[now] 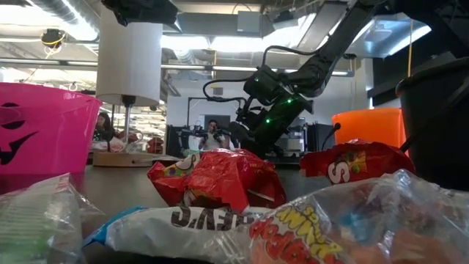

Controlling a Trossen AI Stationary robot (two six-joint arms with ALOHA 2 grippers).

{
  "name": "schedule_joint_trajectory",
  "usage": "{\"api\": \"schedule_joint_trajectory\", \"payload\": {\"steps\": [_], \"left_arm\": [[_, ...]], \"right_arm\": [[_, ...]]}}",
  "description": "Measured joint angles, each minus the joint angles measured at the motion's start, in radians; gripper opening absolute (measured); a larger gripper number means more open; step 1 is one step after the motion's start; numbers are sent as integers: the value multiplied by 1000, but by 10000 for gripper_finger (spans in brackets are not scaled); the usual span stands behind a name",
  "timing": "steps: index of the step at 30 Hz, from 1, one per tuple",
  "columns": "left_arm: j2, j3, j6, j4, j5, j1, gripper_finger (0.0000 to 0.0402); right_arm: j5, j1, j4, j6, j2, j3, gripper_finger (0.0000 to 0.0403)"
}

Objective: Sort candy
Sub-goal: Put the orange gummy into the pink bucket

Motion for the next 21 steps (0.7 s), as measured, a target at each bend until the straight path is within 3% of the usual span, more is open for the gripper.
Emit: {"api": "schedule_joint_trajectory", "payload": {"steps": [11,21], "left_arm": [[0,0,-17,-3,0,0,151],[0,0,-23,-11,0,0,151]], "right_arm": [[-94,2,-57,-14,-36,-4,2],[-87,81,-128,-71,-310,-4,1]]}}
